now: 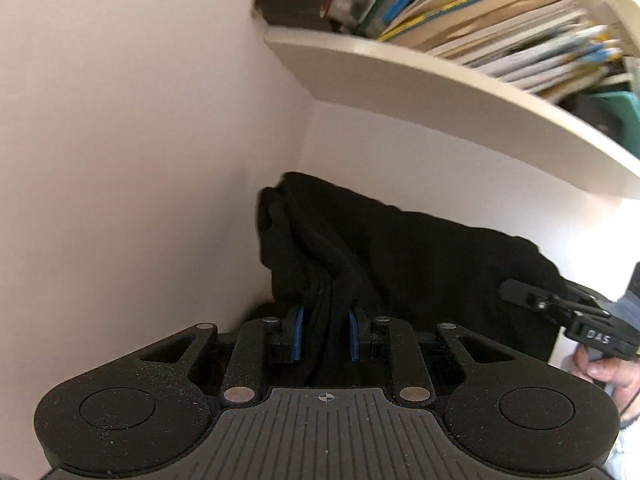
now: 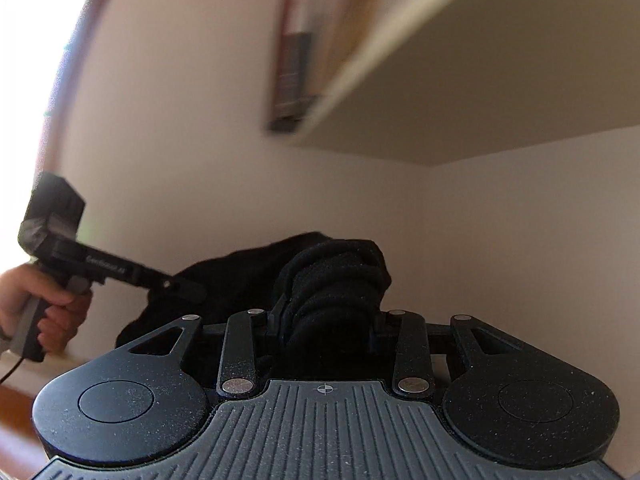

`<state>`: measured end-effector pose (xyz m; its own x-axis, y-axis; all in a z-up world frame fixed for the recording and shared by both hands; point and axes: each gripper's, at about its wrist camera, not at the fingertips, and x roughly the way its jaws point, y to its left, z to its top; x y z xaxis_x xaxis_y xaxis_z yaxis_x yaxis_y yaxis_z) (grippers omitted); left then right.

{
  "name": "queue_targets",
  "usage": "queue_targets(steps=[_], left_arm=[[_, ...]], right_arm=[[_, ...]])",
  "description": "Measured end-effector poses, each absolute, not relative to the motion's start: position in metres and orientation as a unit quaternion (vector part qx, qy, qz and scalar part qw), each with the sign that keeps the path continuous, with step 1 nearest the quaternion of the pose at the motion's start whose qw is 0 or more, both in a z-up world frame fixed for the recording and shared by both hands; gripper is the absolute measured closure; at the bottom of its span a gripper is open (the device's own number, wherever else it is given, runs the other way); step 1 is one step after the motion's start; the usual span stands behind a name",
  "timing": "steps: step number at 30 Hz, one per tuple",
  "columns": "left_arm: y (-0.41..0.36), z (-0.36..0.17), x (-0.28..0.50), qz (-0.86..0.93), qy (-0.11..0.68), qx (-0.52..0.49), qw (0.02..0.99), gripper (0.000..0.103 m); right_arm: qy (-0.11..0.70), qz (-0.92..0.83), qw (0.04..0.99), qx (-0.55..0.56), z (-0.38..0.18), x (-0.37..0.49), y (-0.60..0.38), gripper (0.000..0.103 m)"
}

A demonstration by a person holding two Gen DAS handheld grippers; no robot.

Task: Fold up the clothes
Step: 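Carry the pants with both tools onto the stack of folded clothes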

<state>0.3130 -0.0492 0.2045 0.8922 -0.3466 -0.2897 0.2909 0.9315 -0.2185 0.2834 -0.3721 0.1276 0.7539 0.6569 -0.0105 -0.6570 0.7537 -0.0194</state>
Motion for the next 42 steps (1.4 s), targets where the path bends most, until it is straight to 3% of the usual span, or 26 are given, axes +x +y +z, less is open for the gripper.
queue_targets(steps=[4,6,9,12,14,16,17,20,25,34,42], left_arm=[[-0.065,0.187,0.386,-0.15,0.199,-0.071,0.966,0.078],[-0.073,0.155,0.422,-0.104,0.239,-0.041,0.965,0.074],[-0.075,0.114,0.428,-0.068,0.266,-0.026,0.961,0.074],[-0.075,0.103,0.404,-0.07,0.241,-0.014,0.968,0.066],[-0.075,0.105,0.384,-0.064,0.209,0.004,0.976,0.065],[-0.077,0.11,0.368,-0.06,0.179,0.006,0.982,0.065],[-0.077,0.113,0.361,-0.06,0.165,0.007,0.985,0.065],[-0.091,0.119,0.352,-0.091,0.138,0.018,0.986,0.059],[-0.109,0.096,0.377,-0.127,0.2,0.035,0.971,0.058],[-0.117,0.085,0.363,-0.132,0.17,0.028,0.976,0.057],[-0.145,0.08,0.339,-0.167,0.168,0.051,0.97,0.055]], right_arm=[[0.037,0.312,0.949,-0.003,0.115,0.355,-0.391,0.067],[0.064,0.272,0.959,-0.042,0.088,0.388,-0.387,0.053],[0.095,0.217,0.963,-0.127,0.049,0.41,-0.378,0.05],[0.053,0.225,0.969,-0.09,0.043,0.4,-0.397,0.039],[0.019,0.231,0.97,-0.073,0.047,0.389,-0.402,0.041],[-0.003,0.248,0.967,-0.058,0.051,0.381,-0.402,0.057],[0.0,0.262,0.963,-0.057,0.053,0.382,-0.397,0.059],[0.058,0.267,0.959,-0.08,0.055,0.397,-0.38,0.06],[0.161,0.209,0.959,-0.101,0.042,0.417,-0.399,0.06],[0.105,0.264,0.957,-0.054,0.068,0.39,-0.384,0.059],[0.133,0.322,0.934,-0.08,0.033,0.368,-0.345,0.059]])
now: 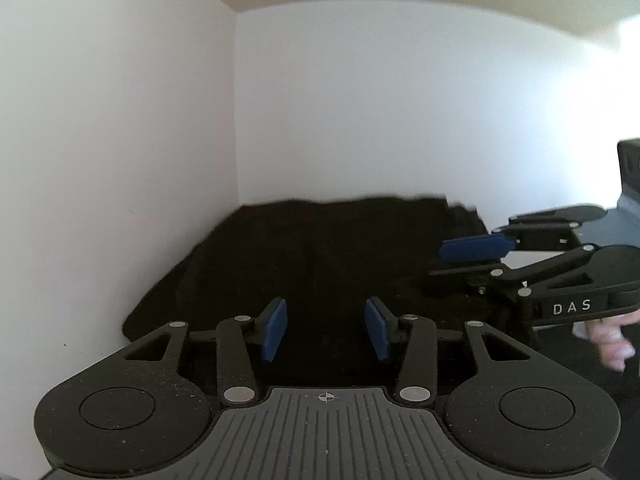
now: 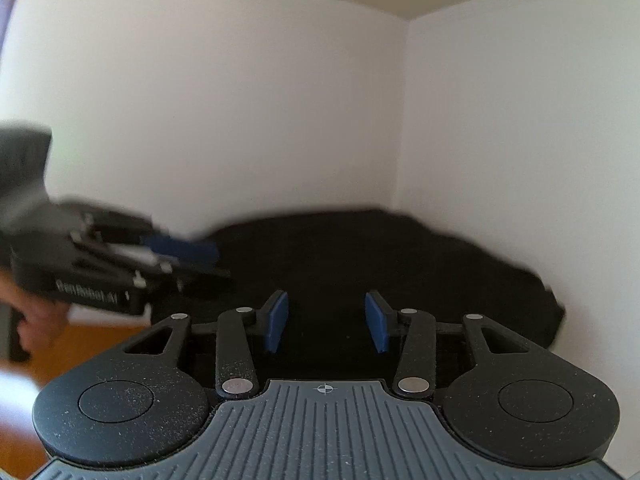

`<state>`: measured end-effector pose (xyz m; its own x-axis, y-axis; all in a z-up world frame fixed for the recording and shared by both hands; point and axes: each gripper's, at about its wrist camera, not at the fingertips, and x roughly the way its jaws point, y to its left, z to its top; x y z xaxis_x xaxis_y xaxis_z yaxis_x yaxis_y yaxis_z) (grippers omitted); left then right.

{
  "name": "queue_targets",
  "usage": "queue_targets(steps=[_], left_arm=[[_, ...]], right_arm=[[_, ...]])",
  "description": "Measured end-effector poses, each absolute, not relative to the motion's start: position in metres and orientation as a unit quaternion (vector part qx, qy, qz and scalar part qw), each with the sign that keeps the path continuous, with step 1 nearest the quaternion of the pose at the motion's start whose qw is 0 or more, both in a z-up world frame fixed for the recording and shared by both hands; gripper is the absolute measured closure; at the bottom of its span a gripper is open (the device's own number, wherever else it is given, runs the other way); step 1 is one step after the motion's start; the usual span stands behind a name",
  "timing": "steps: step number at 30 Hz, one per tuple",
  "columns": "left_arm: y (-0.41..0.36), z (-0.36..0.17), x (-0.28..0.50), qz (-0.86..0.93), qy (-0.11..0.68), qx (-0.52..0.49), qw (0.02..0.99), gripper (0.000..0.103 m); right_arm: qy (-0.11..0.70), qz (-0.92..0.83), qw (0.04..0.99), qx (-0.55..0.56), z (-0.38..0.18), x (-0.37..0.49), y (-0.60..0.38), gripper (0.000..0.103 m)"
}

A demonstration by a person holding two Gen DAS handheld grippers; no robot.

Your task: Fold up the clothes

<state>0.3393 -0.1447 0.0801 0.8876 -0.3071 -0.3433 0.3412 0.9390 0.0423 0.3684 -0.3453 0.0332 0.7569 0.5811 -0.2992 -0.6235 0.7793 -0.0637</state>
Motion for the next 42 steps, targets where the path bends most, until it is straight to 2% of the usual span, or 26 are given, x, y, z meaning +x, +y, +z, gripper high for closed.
queue_targets(steps=[4,6,8,9,10,12,17,20,21,22,30,36,42], left_arm=[[-0.142,0.076,0.336,-0.155,0.176,0.03,0.972,0.055],[-0.139,0.083,0.323,-0.147,0.183,0.023,0.972,0.054],[-0.132,0.091,0.299,-0.142,0.181,0.031,0.973,0.04],[-0.128,0.095,0.285,-0.138,0.178,0.034,0.974,0.024],[-0.125,0.099,0.271,-0.134,0.177,0.035,0.974,0.021],[-0.119,0.108,0.244,-0.126,0.175,0.036,0.976,0.021],[-0.109,0.124,0.194,-0.105,0.174,0.061,0.977,0.018],[-0.097,0.13,0.166,-0.105,0.167,0.055,0.979,0.015],[-0.093,0.131,0.157,-0.105,0.164,0.053,0.979,0.005],[-0.091,0.133,0.15,-0.106,0.161,0.054,0.98,0.0],[-0.067,0.13,0.105,-0.132,0.165,0.049,0.976,0.0],[-0.052,0.114,0.077,-0.146,0.161,0.038,0.975,0.0],[-0.047,0.081,0.076,-0.152,0.188,0.004,0.97,0.0]], right_arm=[[0.134,0.299,0.942,-0.071,0.023,0.37,-0.338,0.057],[0.128,0.276,0.95,-0.071,0.036,0.359,-0.333,0.051],[0.11,0.281,0.95,-0.074,0.044,0.341,-0.33,0.048],[0.112,0.283,0.95,-0.071,0.046,0.333,-0.326,0.047],[0.113,0.278,0.951,-0.067,0.047,0.327,-0.322,0.045],[0.115,0.27,0.954,-0.058,0.048,0.315,-0.313,0.034],[0.115,0.248,0.961,-0.026,0.042,0.277,-0.296,0.016],[0.12,0.244,0.962,-0.024,0.055,0.229,-0.293,0.015],[0.121,0.243,0.962,-0.023,0.062,0.21,-0.295,0.013],[0.121,0.239,0.963,-0.024,0.062,0.204,-0.291,0.011],[0.122,0.207,0.97,-0.021,0.062,0.138,-0.269,0.0],[0.108,0.207,0.972,-0.03,0.056,0.112,-0.26,0.0],[0.136,0.178,0.974,-0.019,0.063,0.125,-0.275,0.0]])
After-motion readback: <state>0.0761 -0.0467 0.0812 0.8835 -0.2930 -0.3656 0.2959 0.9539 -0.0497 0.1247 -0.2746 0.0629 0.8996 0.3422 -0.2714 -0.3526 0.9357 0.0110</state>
